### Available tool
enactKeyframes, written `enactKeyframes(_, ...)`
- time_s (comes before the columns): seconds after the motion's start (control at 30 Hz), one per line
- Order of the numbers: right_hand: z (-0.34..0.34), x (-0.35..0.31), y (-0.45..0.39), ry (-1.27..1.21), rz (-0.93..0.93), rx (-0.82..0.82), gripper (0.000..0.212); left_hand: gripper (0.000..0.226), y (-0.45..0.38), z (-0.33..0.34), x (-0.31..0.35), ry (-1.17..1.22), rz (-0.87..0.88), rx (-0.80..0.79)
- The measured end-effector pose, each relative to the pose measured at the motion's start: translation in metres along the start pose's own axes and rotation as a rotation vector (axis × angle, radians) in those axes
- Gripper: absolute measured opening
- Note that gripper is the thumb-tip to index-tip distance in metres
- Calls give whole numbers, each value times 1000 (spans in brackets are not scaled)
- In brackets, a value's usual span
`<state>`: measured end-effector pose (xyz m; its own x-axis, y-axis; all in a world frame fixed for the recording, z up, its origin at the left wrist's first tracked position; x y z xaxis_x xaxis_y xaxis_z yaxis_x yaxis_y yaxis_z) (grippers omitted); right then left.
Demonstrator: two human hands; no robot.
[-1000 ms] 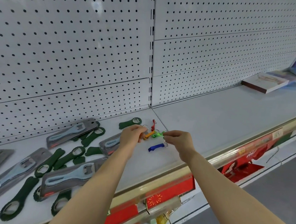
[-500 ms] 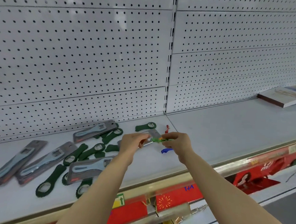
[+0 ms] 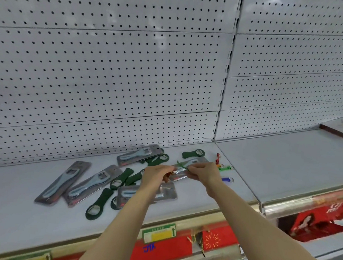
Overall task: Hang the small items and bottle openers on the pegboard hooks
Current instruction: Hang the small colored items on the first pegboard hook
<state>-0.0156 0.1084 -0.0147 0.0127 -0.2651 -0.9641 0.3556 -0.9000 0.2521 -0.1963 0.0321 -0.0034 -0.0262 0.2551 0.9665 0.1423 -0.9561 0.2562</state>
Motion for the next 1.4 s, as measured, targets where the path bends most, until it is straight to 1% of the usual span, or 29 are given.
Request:
enactKeyframes(0.07,17,-2,5,-18,6,-23,13,15,9,-15,-2,5,-5,19)
enactKeyframes(0.17,44,-10,16,21,-25,-38,9,16,24,-35,-2,1,-9,29)
enactKeyframes(0.23,62,-14,24,46,-47,-29,11,16,36,-49,-2,10,-3,45)
enactKeyframes(0.3,80,-15,32,60,-62,-30,12,11,51,-65,-2,28,1,67)
enactKeyframes(0.4,110,-14,40,72,-65,-49,16,13,70,-94,-3,49,24,116)
enactKeyframes(0.47,128,-15,43,57,-61,-73,17,11,84,-112,-2,79,48,146)
enactKeyframes(0.57,157,-22,44,69,-43,-126,17,17,103,-138,3,114,63,191)
enactKeyframes(0.67,185,-30,43,74,-12,-186,16,12,120,-161,13,130,101,249)
enactKeyframes(0.73,201,-38,44,78,-13,-208,17,13,130,-174,17,127,122,271)
enactKeyframes(0.8,219,-43,47,89,-22,-265,16,14,144,-186,22,126,136,304)
enactKeyframes(0.93,257,-53,60,230,-51,-395,9,26,176,-211,30,199,205,389)
enactKeyframes(1.0,273,-57,67,289,-46,-422,9,24,192,-222,32,189,221,417)
enactKeyframes(1.07,294,-57,73,244,16,-468,11,22,209,-235,34,162,236,440)
enactKeyframes(1.13,320,-56,83,171,94,-546,8,20,226,-251,38,145,261,466)
enactKeyframes(1.23,364,-58,97,92,163,-677,19,18,253,-277,48,106,299,506)
enactKeyframes(1.27,378,-60,102,74,172,-711,20,18,262,-286,53,89,314,518)
enactKeyframes(1.33,406,-65,113,23,176,-753,12,17,280,-304,62,52,333,541)
enactKeyframes(1.4,431,-72,124,-35,166,-760,9,15,296,-324,70,24,342,567)
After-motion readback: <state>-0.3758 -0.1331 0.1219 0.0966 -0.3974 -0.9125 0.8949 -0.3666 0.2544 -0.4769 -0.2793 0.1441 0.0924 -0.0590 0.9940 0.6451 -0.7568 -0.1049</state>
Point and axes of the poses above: each hand's wrist, its own y-axis away from the middle knuckle, its own z-axis out of the palm, x = y × z, the point moved 10 cm from there along -y, towards the middle knuckle, and after that the axes turned 13 degrees about -x, right-handed, at the moved point
